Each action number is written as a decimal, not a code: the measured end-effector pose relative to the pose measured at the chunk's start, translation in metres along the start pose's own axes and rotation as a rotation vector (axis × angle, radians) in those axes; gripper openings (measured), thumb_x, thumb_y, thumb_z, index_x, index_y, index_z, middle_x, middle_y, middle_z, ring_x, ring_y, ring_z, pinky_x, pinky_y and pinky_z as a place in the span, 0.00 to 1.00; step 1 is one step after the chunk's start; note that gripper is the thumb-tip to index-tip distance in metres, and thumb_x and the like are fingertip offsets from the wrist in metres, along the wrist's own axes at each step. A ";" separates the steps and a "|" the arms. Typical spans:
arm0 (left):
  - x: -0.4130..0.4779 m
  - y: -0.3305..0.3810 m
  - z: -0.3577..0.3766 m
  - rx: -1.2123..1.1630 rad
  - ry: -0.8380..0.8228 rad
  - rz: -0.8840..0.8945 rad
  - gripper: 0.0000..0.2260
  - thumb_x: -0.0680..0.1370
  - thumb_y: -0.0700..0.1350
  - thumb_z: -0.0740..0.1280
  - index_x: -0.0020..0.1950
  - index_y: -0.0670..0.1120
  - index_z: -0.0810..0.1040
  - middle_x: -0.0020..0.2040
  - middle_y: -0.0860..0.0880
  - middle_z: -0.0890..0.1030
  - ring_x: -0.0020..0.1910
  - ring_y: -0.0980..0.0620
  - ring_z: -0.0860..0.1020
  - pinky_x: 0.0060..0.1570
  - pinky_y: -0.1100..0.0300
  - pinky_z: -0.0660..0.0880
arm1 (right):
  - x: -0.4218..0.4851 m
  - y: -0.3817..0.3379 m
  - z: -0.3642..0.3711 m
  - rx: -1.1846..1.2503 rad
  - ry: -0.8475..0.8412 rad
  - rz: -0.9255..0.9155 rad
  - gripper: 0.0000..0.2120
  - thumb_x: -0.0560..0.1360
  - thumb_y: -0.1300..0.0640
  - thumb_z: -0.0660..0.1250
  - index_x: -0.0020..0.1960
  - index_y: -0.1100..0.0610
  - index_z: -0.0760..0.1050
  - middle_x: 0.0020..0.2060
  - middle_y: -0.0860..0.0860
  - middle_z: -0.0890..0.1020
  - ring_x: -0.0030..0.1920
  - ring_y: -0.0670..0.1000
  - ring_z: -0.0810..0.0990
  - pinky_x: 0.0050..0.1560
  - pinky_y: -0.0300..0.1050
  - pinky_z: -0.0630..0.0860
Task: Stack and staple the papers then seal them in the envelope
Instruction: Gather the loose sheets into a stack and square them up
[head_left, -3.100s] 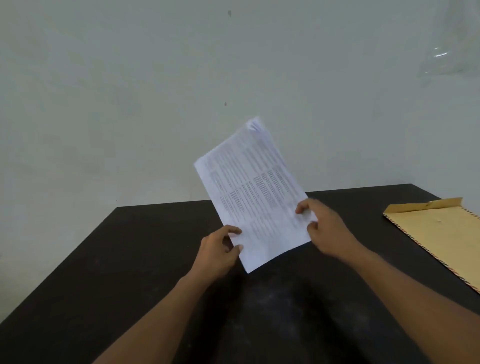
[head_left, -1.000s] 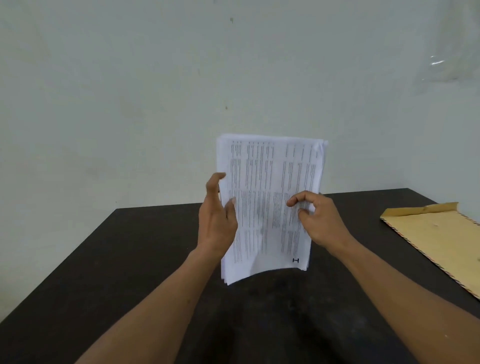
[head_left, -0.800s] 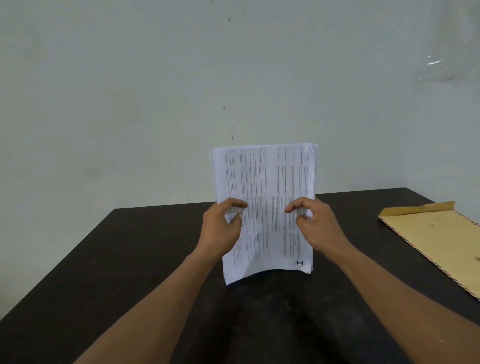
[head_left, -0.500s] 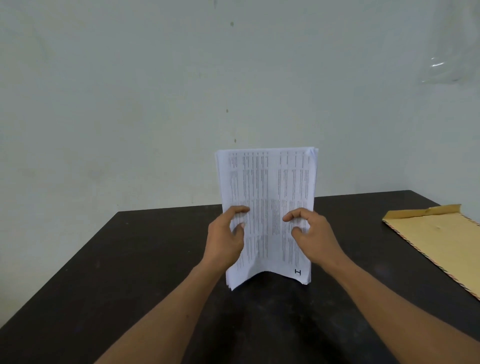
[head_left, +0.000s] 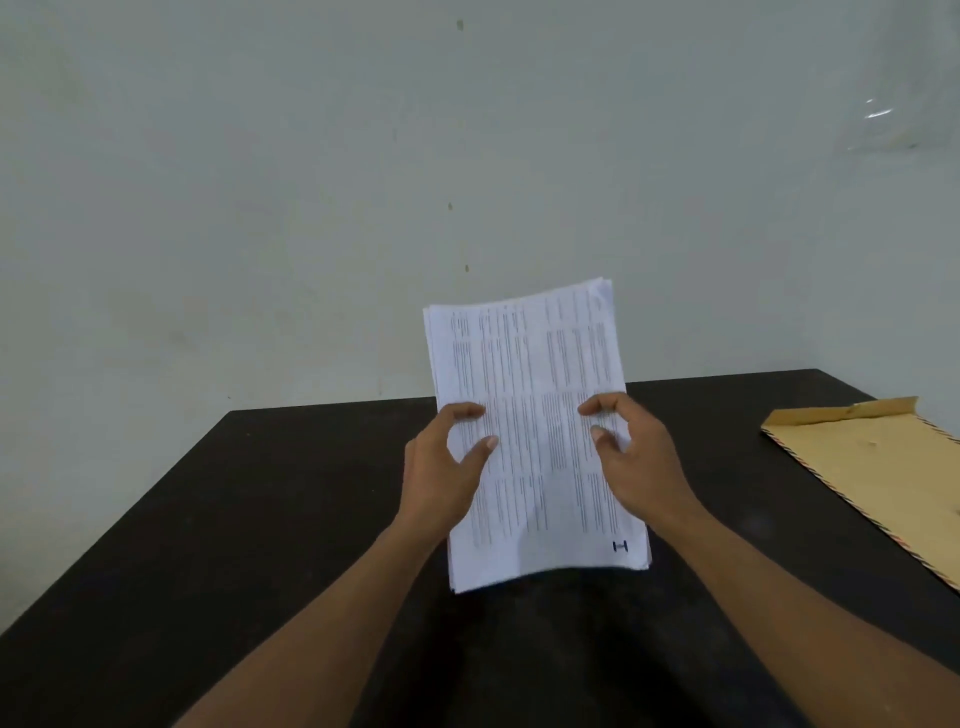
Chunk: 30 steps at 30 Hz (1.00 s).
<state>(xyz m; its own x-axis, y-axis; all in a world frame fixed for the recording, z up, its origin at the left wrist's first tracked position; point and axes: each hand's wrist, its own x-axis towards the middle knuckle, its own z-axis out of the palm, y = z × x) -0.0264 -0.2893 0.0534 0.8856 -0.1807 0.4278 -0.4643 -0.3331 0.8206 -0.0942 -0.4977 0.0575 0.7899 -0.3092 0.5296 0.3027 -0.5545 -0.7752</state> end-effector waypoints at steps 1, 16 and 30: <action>0.002 0.004 0.001 0.004 0.018 0.036 0.14 0.78 0.45 0.72 0.62 0.54 0.76 0.59 0.59 0.76 0.60 0.60 0.75 0.61 0.61 0.74 | 0.002 -0.003 0.001 -0.008 0.037 -0.051 0.13 0.78 0.69 0.63 0.53 0.52 0.76 0.54 0.41 0.78 0.58 0.36 0.76 0.63 0.31 0.71; -0.002 -0.016 -0.018 0.250 -0.156 -0.153 0.11 0.78 0.45 0.72 0.60 0.48 0.81 0.57 0.55 0.79 0.54 0.56 0.77 0.59 0.57 0.77 | 0.003 0.016 0.005 -0.130 -0.246 0.371 0.09 0.81 0.62 0.61 0.55 0.52 0.76 0.58 0.48 0.77 0.47 0.45 0.79 0.39 0.37 0.76; -0.047 -0.059 -0.037 0.824 -0.340 -0.217 0.13 0.78 0.60 0.66 0.60 0.56 0.76 0.60 0.52 0.74 0.51 0.55 0.74 0.46 0.60 0.72 | -0.061 0.041 0.061 -1.024 -0.368 0.064 0.14 0.76 0.51 0.62 0.61 0.46 0.70 0.62 0.52 0.68 0.58 0.53 0.67 0.55 0.48 0.72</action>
<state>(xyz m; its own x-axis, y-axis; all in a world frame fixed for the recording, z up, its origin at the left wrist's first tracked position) -0.0406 -0.2270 -0.0011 0.9652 -0.2559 0.0541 -0.2605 -0.9225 0.2847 -0.0976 -0.4546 -0.0272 0.9513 -0.2047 0.2306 -0.1977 -0.9788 -0.0532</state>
